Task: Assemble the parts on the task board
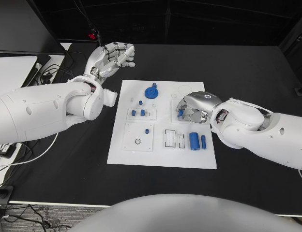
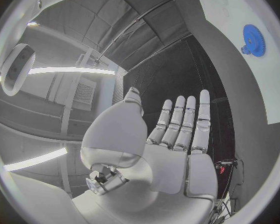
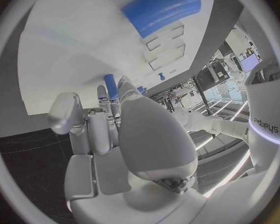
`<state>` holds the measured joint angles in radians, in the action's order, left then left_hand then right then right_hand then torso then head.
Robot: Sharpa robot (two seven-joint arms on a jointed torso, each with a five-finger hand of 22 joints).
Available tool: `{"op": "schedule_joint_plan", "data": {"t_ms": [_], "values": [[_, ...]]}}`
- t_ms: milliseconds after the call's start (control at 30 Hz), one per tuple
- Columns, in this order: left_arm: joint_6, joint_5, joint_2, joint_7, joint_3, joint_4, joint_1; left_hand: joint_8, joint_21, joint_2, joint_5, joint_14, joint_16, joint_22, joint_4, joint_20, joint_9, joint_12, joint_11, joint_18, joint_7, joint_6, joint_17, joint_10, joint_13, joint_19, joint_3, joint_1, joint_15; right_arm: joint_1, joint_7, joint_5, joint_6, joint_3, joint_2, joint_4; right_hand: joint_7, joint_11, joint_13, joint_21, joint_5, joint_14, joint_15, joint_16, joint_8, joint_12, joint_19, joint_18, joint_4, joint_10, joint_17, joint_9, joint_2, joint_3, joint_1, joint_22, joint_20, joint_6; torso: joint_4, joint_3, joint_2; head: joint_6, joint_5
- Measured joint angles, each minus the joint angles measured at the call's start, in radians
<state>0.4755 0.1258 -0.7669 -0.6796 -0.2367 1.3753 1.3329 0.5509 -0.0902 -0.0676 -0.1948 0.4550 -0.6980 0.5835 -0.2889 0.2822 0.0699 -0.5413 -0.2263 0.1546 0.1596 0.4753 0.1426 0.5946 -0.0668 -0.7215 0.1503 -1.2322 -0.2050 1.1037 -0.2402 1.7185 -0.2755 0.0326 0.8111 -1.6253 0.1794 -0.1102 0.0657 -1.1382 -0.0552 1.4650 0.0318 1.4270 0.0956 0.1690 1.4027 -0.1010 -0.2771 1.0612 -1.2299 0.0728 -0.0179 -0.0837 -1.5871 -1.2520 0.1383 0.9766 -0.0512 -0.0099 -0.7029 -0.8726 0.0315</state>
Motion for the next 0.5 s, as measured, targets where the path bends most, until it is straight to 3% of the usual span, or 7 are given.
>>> {"op": "schedule_joint_plan", "data": {"t_ms": [500], "values": [[0.000, 0.000, 0.000, 0.000, 0.000, -0.001, 0.000, 0.000, 0.000, -0.005, 0.000, 0.000, -0.001, 0.000, 0.000, 0.000, 0.000, 0.000, 0.000, 0.000, 0.000, 0.000, -0.001, 0.000, 0.000, 0.000, 0.000, -0.005, 0.000, 0.000, -0.003, 0.021, -0.012, 0.000, -0.006, 0.002, -0.031, 0.028, -0.005, -0.007, 0.000, 0.002, -0.023, 0.004, 0.026, 0.000, 0.003, 0.000, -0.005, 0.080, -0.005, 0.005, 0.008, -0.051, -0.040, -0.008, -0.021, 0.082, 0.0003, -0.0001, 0.000, 0.000, -0.001]]}}
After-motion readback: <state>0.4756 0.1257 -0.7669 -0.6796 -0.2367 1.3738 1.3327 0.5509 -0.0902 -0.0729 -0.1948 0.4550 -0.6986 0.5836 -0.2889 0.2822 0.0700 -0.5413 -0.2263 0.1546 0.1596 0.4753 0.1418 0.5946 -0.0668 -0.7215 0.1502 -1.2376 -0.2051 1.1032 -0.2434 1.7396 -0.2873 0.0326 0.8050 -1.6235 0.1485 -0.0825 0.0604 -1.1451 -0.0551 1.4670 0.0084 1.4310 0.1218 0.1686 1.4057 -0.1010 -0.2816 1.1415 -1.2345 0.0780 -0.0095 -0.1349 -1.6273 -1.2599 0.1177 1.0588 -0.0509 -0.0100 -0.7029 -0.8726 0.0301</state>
